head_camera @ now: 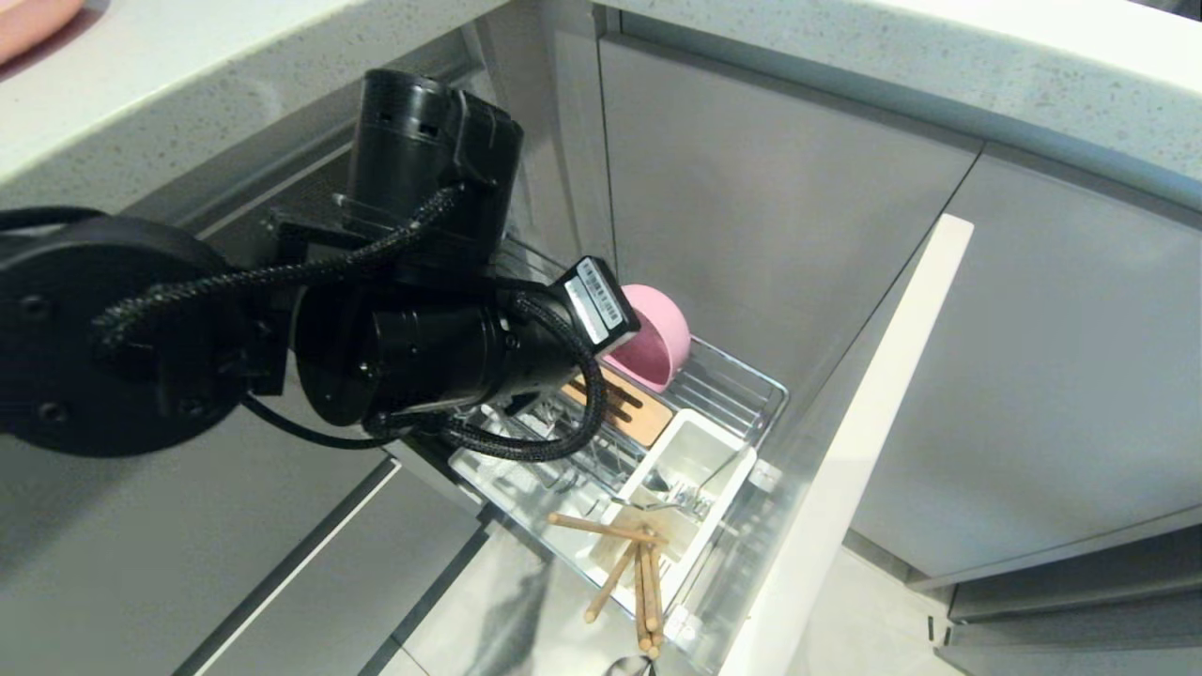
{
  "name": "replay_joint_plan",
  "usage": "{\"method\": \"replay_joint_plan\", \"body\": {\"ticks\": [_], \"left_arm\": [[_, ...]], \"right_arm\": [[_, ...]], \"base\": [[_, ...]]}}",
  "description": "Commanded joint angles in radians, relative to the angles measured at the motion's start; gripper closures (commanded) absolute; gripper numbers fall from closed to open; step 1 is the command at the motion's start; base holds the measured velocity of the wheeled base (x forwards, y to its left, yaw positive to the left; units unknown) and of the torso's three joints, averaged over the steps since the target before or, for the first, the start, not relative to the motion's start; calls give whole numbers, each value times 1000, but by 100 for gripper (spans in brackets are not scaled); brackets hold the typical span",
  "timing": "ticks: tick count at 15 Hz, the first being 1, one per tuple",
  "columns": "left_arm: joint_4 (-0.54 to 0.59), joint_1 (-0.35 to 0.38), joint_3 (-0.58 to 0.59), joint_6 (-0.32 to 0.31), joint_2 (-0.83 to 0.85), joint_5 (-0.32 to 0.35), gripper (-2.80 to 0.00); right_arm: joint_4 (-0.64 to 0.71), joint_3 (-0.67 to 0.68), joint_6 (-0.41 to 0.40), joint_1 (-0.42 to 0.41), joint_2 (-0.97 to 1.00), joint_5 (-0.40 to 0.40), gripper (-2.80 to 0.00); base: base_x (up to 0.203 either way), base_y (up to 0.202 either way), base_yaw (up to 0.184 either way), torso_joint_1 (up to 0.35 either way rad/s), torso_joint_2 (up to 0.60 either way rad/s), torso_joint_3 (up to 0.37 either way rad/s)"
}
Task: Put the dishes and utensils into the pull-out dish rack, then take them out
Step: Take the bowl out of the cupboard
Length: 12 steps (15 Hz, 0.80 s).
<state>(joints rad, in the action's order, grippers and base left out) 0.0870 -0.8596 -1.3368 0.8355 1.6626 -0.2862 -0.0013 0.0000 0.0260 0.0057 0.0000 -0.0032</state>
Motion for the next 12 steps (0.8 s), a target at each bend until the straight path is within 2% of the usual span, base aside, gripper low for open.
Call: {"method": "replay_joint_plan", "body": {"ticks": [1,2,4,8,12], "left_arm": [[-8,5,11,4,34,-2,0],[-8,7,11,1,35,-2,0],[-10,7,13,-3,28,-4,-280],[-37,11,10,-4,33,-4,-280],[-107,33,-19,-54,87,-2,-280]], "right_arm": [[0,1,0,1,0,0,0],[0,2,0,0,0,0,0],[0,1,0,0,0,0,0],[0,1,0,0,0,0,0],[0,2,0,0,0,0,0]], "base": [[0,0,0,0,0,0],[0,0,0,0,0,0],[0,0,0,0,0,0],[0,0,0,0,0,0],[0,0,0,0,0,0]]}}
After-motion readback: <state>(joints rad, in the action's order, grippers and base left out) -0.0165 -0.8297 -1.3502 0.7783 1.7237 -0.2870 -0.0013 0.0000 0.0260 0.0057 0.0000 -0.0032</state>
